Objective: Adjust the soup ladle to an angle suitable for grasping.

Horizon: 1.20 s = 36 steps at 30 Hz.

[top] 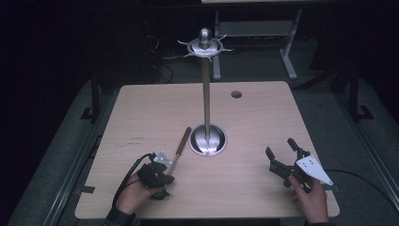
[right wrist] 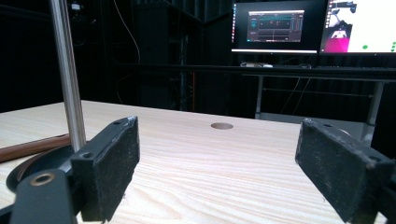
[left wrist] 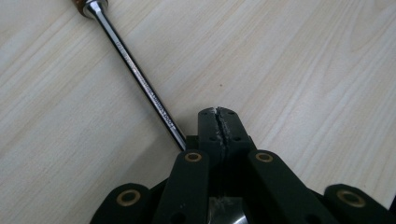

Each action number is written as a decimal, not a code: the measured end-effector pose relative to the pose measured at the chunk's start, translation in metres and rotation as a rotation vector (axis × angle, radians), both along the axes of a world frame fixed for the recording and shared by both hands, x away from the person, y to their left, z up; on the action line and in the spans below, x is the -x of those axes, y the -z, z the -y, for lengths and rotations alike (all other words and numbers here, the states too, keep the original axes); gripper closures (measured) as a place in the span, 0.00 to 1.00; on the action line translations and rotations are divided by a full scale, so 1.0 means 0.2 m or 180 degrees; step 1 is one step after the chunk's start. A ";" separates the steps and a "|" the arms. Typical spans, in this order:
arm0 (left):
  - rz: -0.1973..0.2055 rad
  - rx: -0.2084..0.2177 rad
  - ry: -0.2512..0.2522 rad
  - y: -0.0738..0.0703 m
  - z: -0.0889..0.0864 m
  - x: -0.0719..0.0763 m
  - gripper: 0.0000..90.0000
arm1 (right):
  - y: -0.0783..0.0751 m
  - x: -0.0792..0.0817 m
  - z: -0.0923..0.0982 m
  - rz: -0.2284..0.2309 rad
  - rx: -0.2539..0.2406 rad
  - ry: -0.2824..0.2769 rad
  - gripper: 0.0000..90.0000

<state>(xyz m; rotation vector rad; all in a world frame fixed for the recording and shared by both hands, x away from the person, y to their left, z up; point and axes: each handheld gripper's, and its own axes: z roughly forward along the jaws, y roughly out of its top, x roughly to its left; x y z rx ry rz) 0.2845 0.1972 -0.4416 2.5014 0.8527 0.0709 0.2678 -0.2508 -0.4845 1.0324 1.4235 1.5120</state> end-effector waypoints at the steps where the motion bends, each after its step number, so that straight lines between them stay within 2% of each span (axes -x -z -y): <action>1: -0.0010 0.0012 -0.0016 0.00 0.00 0.00 0.99 | 0.00 0.00 0.00 0.0005 0.0002 0.0000 0.14; 16: 0.0057 -0.0113 -0.0090 0.00 -0.06 0.00 0.99 | 0.00 0.00 0.00 0.0017 -0.0002 -0.0006 0.14; 27: 0.0159 -0.0253 -0.0264 0.00 -0.14 -0.02 0.99 | 0.00 0.00 0.00 0.0017 -0.0004 -0.0006 0.14; 36: 0.0244 -0.0310 -0.0415 0.00 -0.20 -0.04 1.00 | 0.00 0.00 0.00 0.0006 -0.0005 -0.0011 0.14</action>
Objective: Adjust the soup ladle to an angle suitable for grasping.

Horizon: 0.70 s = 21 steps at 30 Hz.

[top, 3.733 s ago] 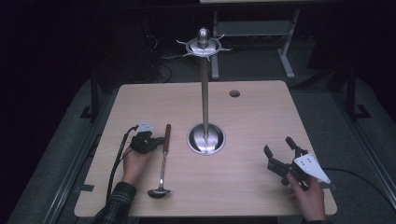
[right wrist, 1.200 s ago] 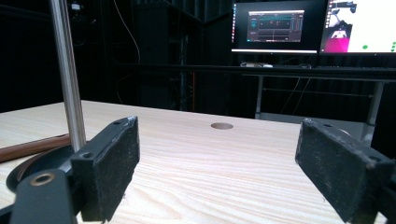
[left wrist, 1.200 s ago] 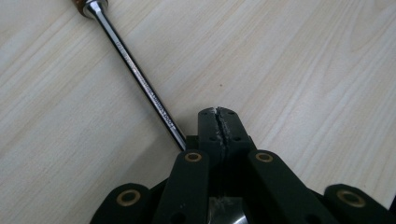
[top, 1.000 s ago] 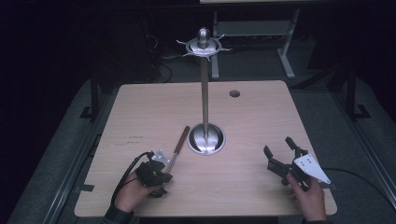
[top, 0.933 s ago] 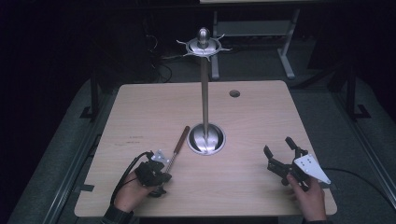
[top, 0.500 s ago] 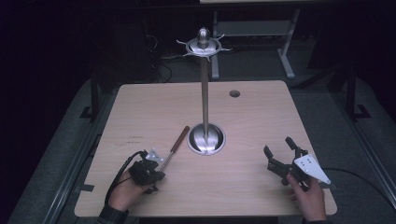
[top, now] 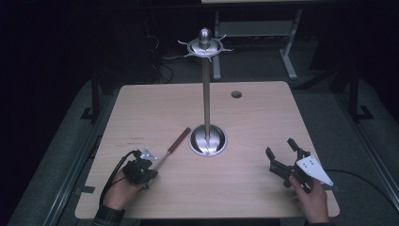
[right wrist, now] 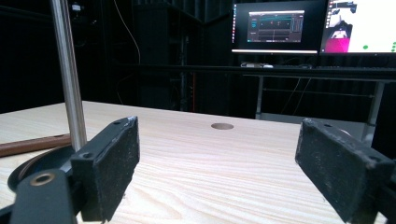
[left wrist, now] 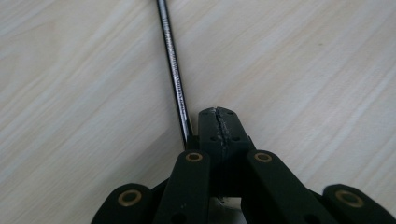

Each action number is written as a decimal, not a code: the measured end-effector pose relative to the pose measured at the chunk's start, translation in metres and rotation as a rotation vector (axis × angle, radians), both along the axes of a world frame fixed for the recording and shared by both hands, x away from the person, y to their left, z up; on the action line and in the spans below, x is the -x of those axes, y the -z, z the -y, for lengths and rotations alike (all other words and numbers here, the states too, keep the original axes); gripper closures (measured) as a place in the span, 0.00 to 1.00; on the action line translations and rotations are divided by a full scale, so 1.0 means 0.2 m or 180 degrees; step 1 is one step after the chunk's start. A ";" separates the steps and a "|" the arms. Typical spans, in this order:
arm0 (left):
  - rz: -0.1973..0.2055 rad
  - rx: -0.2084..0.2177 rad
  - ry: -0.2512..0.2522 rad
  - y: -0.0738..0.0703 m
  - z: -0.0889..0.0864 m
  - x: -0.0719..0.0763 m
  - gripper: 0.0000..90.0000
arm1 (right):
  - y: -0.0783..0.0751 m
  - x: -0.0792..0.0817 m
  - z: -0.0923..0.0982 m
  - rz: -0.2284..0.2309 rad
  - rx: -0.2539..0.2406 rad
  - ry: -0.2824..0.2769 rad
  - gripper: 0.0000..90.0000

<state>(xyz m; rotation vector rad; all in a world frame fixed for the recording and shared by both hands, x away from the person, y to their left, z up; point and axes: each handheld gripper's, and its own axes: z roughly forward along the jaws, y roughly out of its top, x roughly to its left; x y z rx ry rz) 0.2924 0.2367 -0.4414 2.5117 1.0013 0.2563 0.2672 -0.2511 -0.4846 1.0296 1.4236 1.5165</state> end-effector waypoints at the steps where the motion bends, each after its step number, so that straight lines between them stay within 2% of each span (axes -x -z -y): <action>1: 0.0017 -0.0004 -0.0037 0.00 -0.02 0.00 1.00 | 0.00 0.00 0.00 -0.0005 -0.0001 -0.0002 0.14; 6: 0.0097 -0.0055 -0.0158 -0.01 -0.06 -0.02 1.00 | 0.00 0.00 0.00 -0.0008 0.0002 -0.0001 0.14; 9: 0.0146 -0.0137 -0.0235 -0.01 -0.09 -0.03 1.00 | 0.00 0.00 0.00 -0.0009 0.0005 0.0001 0.14; 17: 0.0253 -0.0242 -0.0320 0.00 -0.13 -0.05 1.00 | 0.00 0.00 0.00 -0.0023 0.0012 0.0007 0.14; 21: 0.0233 -0.0201 -0.0319 -0.01 -0.13 -0.06 1.00 | 0.00 0.00 0.00 -0.0018 0.0013 0.0004 0.14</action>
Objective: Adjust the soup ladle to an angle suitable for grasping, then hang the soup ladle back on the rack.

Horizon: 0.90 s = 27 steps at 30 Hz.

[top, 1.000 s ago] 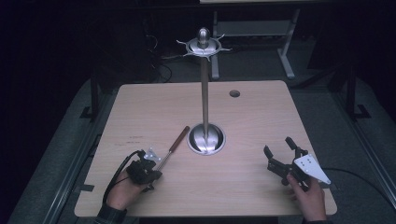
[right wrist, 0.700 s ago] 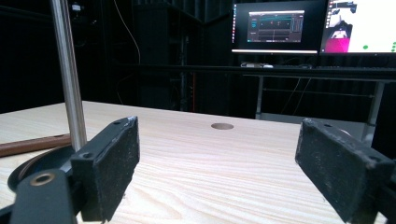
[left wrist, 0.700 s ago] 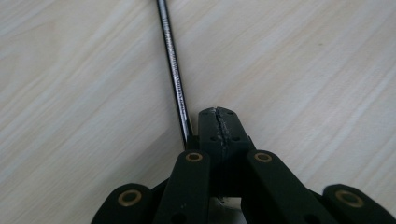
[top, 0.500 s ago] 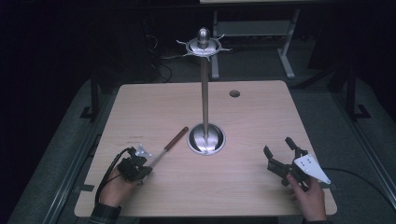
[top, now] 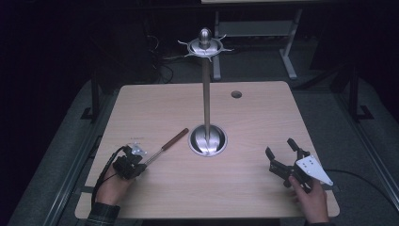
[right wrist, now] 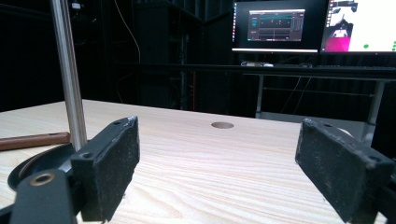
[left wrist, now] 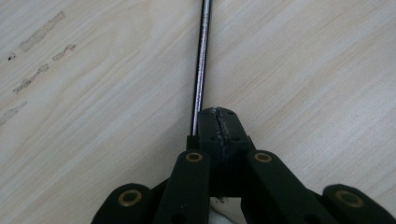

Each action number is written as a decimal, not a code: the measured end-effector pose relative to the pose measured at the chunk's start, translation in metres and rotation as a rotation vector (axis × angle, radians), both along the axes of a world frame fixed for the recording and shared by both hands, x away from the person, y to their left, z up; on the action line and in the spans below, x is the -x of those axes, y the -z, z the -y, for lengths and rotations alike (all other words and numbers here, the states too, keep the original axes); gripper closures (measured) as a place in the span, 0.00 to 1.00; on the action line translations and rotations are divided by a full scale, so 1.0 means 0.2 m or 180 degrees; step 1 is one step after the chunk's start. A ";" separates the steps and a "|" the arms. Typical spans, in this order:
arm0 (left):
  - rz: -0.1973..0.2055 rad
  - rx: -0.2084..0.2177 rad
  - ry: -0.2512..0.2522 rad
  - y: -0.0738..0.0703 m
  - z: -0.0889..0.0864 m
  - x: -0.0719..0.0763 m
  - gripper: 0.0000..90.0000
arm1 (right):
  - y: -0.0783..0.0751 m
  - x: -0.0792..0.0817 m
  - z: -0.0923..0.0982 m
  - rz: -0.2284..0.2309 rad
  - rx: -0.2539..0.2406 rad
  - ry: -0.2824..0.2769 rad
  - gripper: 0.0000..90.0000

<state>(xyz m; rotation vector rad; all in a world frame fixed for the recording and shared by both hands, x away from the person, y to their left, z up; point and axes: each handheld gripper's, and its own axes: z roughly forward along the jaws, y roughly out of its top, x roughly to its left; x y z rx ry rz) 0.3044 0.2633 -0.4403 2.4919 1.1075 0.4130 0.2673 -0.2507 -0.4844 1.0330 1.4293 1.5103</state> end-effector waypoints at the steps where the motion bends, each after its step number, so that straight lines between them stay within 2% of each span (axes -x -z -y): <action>1: -0.0003 0.0005 0.0015 0.00 0.00 0.00 1.00 | 0.00 0.00 0.00 0.0004 -0.0004 0.0000 0.14; 11: 0.0018 0.0160 0.0150 -0.07 0.03 -0.02 1.00 | 0.00 0.00 0.00 0.0021 -0.0009 0.0001 0.14; 17: 0.0028 0.0166 0.0209 -0.12 0.06 -0.05 0.98 | 0.00 0.00 0.00 0.0012 -0.0018 0.0009 0.14; 24: -0.0034 0.0253 0.0291 -0.20 0.12 -0.14 0.95 | 0.00 0.00 0.00 0.0003 -0.0026 0.0011 0.14; 27: -0.0103 0.0225 0.0369 -0.22 0.14 -0.18 0.94 | 0.00 0.00 0.00 0.0006 -0.0021 0.0011 0.14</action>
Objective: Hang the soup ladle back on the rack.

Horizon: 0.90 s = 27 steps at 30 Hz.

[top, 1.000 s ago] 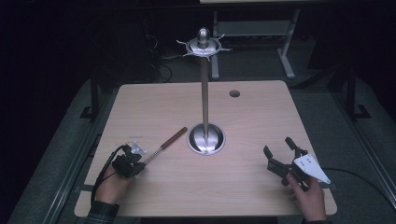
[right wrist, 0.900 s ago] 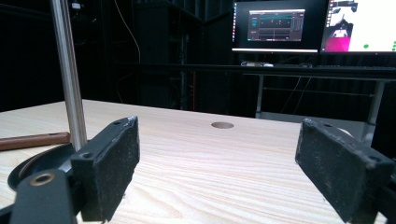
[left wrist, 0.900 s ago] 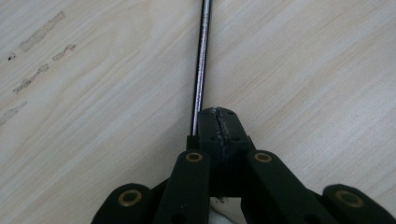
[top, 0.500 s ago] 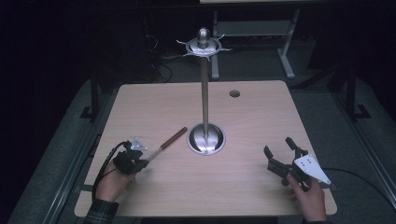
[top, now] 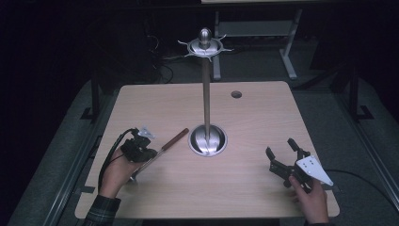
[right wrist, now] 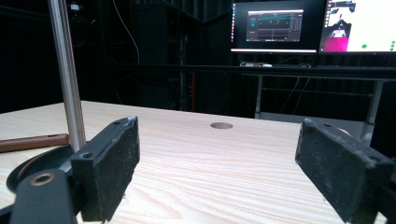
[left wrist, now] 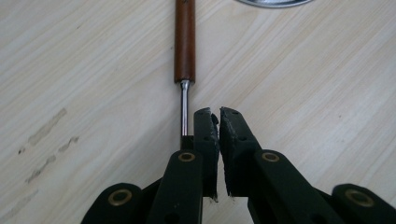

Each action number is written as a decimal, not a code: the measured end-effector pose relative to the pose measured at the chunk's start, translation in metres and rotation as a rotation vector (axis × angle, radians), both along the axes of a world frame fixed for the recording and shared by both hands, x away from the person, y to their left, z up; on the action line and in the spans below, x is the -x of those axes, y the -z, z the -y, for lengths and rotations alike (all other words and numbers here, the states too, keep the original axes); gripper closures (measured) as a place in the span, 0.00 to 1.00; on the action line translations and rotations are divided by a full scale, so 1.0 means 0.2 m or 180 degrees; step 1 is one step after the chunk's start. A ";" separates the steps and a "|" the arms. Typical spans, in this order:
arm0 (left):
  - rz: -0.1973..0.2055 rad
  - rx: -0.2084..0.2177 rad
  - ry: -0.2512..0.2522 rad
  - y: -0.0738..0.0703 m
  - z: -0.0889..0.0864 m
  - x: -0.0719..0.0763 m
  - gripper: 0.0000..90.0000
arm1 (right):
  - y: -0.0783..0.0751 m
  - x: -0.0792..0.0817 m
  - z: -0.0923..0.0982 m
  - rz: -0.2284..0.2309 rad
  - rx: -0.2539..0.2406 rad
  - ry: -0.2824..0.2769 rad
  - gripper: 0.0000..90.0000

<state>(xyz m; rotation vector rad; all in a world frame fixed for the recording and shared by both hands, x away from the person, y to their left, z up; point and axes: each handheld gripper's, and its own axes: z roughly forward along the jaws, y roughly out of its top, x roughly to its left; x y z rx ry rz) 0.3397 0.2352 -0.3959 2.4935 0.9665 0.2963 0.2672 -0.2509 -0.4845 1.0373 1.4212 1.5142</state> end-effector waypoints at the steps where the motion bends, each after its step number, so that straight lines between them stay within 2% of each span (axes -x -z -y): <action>1: -0.0040 0.0005 0.0028 -0.01 0.01 -0.02 0.93 | 0.00 0.00 0.00 -0.0002 0.0000 0.0000 0.14; 4: -0.0055 -0.0020 0.0058 -0.02 0.03 -0.06 0.92 | 0.00 0.00 0.00 -0.0002 -0.0002 -0.0001 0.14; 12: -0.0086 0.0017 0.0107 -0.04 0.07 -0.14 0.87 | 0.00 0.00 0.00 0.0005 -0.0002 0.0001 0.14; 16: -0.0128 -0.0033 0.0107 -0.02 0.10 -0.19 0.83 | 0.00 0.00 0.00 0.0008 -0.0009 0.0010 0.14; 17: -0.0176 -0.0060 0.0112 -0.01 0.11 -0.21 0.82 | 0.00 0.00 0.00 0.0010 -0.0007 0.0008 0.14; 24: -0.0220 -0.0094 0.0103 0.05 0.14 -0.29 0.77 | 0.00 0.00 0.00 0.0018 -0.0014 0.0017 0.14; 25: -0.0243 -0.0169 0.0115 0.08 0.15 -0.31 0.77 | 0.00 0.00 0.00 0.0016 -0.0016 0.0017 0.14; 27: -0.0255 -0.0216 0.0101 0.11 0.16 -0.32 0.76 | 0.00 0.00 0.00 0.0018 -0.0016 0.0015 0.14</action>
